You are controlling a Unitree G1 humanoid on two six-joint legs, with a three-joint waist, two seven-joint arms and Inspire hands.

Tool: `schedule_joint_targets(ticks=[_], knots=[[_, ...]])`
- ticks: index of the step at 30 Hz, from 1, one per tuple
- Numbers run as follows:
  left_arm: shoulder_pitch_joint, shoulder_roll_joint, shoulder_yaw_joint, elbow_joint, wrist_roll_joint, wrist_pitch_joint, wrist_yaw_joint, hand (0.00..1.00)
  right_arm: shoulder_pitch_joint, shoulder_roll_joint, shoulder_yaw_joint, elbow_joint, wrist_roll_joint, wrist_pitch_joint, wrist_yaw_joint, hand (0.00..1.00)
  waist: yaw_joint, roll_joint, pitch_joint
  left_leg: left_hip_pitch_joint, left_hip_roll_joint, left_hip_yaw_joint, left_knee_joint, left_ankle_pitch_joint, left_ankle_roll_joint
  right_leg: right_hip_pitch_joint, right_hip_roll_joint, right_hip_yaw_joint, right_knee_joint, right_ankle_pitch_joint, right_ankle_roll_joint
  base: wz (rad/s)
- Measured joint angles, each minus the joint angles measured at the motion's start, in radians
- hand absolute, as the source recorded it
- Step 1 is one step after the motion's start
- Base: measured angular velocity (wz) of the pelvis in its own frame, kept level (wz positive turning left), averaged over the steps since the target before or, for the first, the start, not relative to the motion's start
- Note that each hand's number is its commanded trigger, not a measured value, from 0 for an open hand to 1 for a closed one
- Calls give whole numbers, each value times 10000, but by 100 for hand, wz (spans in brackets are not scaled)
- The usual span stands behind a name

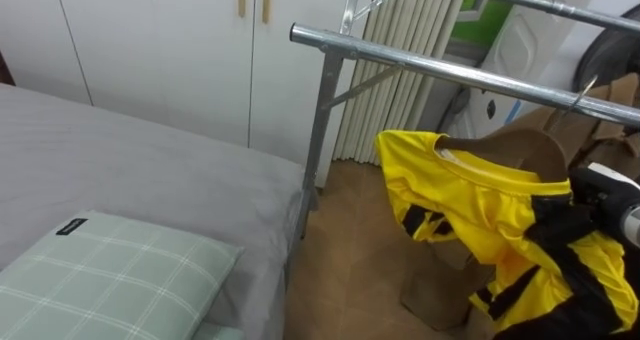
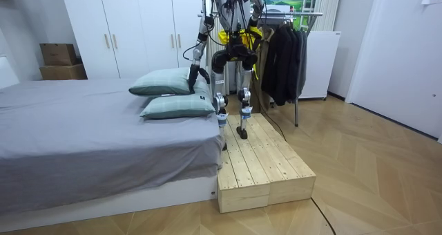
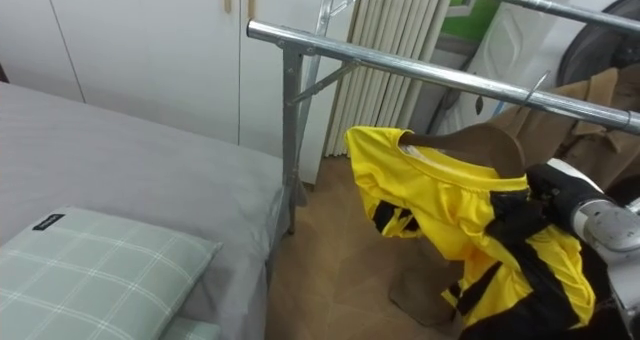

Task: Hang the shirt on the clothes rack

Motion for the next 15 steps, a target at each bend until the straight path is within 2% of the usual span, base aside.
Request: schedule_joint_targets(ticks=[15], knots=[[-1, 17, -23, 3, -1, -30, 1, 0, -1, -3, 393, 159, 5, -3, 323, 100, 37, -8, 5, 1, 0, -6, 0, 0, 0, -4, 3, -3, 1, 0, -1, 0]])
